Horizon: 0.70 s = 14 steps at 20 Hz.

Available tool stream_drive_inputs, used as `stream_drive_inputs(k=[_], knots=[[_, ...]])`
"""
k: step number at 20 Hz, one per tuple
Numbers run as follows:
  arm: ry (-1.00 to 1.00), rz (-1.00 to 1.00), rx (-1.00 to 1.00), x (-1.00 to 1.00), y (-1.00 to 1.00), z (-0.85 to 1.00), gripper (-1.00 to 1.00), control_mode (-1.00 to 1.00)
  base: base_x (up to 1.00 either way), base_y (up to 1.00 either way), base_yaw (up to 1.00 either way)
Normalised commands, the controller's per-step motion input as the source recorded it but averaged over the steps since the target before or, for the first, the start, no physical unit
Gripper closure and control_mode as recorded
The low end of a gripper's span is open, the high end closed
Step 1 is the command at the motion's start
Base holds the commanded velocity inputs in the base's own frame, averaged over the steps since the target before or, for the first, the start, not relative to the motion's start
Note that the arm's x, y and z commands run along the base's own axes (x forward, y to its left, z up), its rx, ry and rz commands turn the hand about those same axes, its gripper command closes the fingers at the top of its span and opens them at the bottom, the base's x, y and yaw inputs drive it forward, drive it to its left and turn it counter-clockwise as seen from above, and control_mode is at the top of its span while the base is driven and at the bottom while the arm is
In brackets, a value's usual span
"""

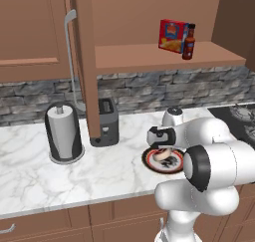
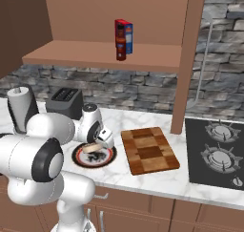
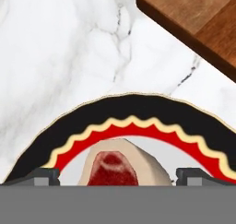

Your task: Pick the steak from the plate and place it on the cutting board. Then pick the condiment bottle from the cabinet and place it next to the cutting board.

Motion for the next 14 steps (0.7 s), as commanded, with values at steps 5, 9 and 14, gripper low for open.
stream_drive_inputs(k=[5, 9, 14], knots=[[0.0, 0.0, 0.0, -0.11, 0.0, -0.18, 1.0, -1.0, 0.0, 0.0, 0.0], [0.0, 0.0, 0.0, -0.05, 0.0, -0.1, 1.0, -1.0, 0.0, 0.0, 0.0], [0.0, 0.0, 0.0, 0.0, 0.0, -0.01, 1.0, -1.0, 0.0, 0.0, 0.0]])
